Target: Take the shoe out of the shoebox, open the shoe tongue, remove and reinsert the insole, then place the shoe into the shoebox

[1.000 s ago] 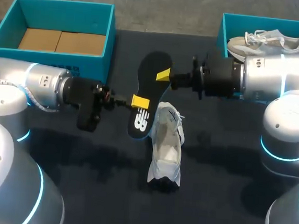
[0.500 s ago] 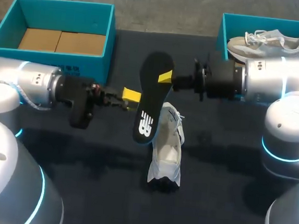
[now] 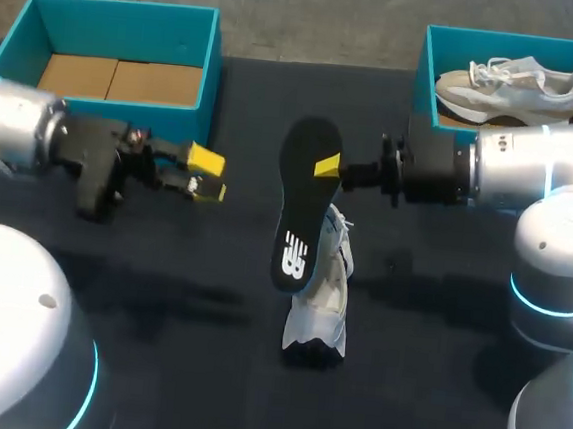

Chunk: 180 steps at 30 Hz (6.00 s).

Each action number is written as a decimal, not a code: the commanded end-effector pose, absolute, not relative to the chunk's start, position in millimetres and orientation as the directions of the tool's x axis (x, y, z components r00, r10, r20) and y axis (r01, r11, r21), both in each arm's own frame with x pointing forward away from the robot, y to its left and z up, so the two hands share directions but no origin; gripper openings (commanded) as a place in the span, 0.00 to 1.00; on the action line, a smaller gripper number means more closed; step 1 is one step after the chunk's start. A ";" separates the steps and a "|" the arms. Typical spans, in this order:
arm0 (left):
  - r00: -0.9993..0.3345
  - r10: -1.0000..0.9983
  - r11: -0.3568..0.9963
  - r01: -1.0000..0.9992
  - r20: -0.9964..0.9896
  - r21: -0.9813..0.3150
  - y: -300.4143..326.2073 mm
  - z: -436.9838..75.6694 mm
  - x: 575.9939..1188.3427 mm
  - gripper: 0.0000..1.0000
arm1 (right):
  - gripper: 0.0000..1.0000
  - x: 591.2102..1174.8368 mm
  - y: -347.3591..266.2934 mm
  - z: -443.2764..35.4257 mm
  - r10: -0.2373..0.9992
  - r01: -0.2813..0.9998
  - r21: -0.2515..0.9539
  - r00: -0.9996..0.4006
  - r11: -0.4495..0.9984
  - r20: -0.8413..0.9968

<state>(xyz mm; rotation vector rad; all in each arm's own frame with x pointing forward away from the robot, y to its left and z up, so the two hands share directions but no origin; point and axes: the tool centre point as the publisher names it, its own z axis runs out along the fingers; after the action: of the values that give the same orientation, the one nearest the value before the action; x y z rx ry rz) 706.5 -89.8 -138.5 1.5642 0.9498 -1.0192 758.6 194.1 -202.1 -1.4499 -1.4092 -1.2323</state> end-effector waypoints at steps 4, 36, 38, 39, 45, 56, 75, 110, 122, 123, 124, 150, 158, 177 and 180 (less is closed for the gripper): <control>0.328 0.296 -0.266 0.930 -0.897 0.252 -74.8 -99.5 723.8 1.00 | 0.00 759.6 191.4 -211.9 0.268 0.988 0.117 -0.086 -0.099 0.960; 0.267 0.850 -0.298 0.955 -0.454 0.004 -97.6 -46.9 785.3 1.00 | 0.00 758.7 171.2 -237.3 0.323 0.989 0.067 -0.020 -0.136 0.946; 0.258 0.853 -0.289 0.957 -0.453 -0.001 -101.0 -48.7 785.6 1.00 | 0.00 757.5 171.0 -236.9 0.322 0.988 0.067 -0.019 -0.137 0.946; 0.252 0.861 -0.282 0.959 -0.442 -0.003 -103.0 -49.1 785.5 1.00 | 0.00 757.1 171.1 -237.0 0.321 0.988 0.066 -0.018 -0.138 0.947; 0.242 0.891 -0.282 0.958 -0.384 -0.049 -116.7 -61.2 785.3 1.00 | 0.00 753.7 172.9 -239.4 0.327 0.989 0.055 -0.009 -0.134 0.945; 0.255 0.913 -0.284 0.958 -0.320 -0.048 -139.8 -67.3 784.2 1.00 | 0.00 750.5 175.2 -248.7 0.335 0.991 0.046 -0.003 -0.122 0.942; 0.313 0.927 -0.334 0.940 -0.208 -0.070 -171.5 -80.0 778.8 1.00 | 0.00 746.9 185.9 -254.1 0.325 0.994 0.026 0.009 -0.103 0.946; 0.188 0.438 -0.198 0.974 -0.879 0.110 -98.6 -110.0 729.6 1.00 | 0.00 736.0 186.4 -237.3 0.292 0.996 0.015 0.011 -0.088 0.956; 0.196 0.130 -0.137 0.974 -0.972 0.178 -89.9 -134.1 704.6 1.00 | 0.00 722.6 191.2 -234.5 0.268 0.998 -0.013 0.029 -0.061 0.963; 0.196 0.111 -0.133 0.975 -0.974 0.180 -89.6 -136.6 703.2 1.00 | 0.00 720.5 191.9 -234.6 0.263 0.998 -0.018 0.032 -0.057 0.964; 0.199 0.094 -0.130 0.974 -0.976 0.186 -89.6 -138.9 702.2 1.00 | 0.00 718.5 192.4 -235.1 0.272 0.998 -0.023 0.038 -0.056 0.962; 0.060 0.180 -0.097 0.994 -0.982 0.043 -81.7 -190.8 691.1 1.00 | 0.00 653.2 197.0 -228.5 0.197 0.991 -0.121 0.129 -0.052 0.972; 0.025 0.222 -0.099 0.995 -0.975 0.003 -72.3 -201.1 687.5 1.00 | 0.00 638.9 199.6 -228.6 0.175 0.989 -0.133 0.143 -0.067 0.974; -0.049 0.295 -0.134 0.987 -0.954 -0.093 -68.0 -215.1 675.0 1.00 | 0.00 628.3 212.9 -234.8 0.140 0.984 -0.167 0.174 -0.060 0.975; -0.054 0.289 -0.138 0.986 -0.956 -0.098 -68.8 -216.7 673.6 1.00 | 0.00 626.5 215.5 -236.3 0.131 0.983 -0.174 0.181 -0.067 0.975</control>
<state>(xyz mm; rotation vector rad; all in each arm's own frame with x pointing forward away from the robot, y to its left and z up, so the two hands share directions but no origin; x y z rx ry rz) 673.0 -67.5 -214.2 1.5014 1.4095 -1.2282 627.5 206.7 -232.2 -1.4267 -1.1537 -1.0357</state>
